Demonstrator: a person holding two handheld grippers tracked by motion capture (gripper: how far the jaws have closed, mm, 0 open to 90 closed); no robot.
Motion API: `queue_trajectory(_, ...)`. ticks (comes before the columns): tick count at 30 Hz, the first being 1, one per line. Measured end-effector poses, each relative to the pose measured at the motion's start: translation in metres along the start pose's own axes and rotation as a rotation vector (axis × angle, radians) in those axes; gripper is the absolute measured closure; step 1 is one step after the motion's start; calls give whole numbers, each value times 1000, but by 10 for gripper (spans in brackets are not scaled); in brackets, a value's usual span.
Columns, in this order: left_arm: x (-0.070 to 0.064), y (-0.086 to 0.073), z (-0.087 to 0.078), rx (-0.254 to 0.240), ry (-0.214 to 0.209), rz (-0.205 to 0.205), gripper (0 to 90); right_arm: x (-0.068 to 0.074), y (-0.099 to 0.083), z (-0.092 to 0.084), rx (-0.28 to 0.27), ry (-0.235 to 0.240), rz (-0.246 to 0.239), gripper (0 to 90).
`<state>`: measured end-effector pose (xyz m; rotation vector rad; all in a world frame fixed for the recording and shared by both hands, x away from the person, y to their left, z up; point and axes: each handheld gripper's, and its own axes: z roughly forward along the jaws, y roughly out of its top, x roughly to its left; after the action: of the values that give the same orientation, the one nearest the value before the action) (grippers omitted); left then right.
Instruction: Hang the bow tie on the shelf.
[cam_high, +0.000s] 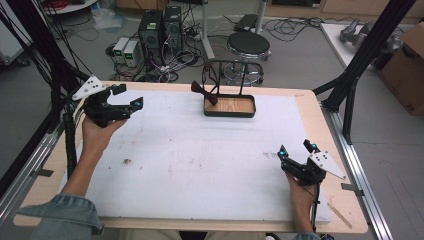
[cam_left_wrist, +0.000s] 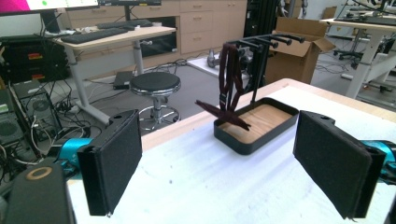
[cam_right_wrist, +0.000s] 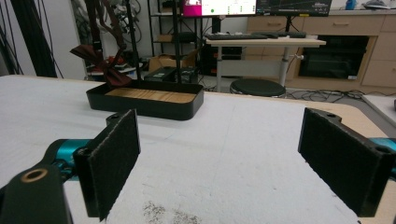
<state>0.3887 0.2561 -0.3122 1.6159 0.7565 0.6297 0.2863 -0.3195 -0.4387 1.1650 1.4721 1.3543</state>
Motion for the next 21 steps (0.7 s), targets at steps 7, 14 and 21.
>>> queue_trajectory(7, -6, -17, -23, 2, 7, 19, 159, 1, 0, 0, 4, -1, -10, 120)
queue_trajectory(14, -11, -33, -45, 18, 41, 47, 159, 2, 0, 1, -3, 10, -33, 118)
queue_trajectory(21, -11, -49, -57, 43, 76, 46, 156, 2, 0, 1, -7, -25, -28, 118)
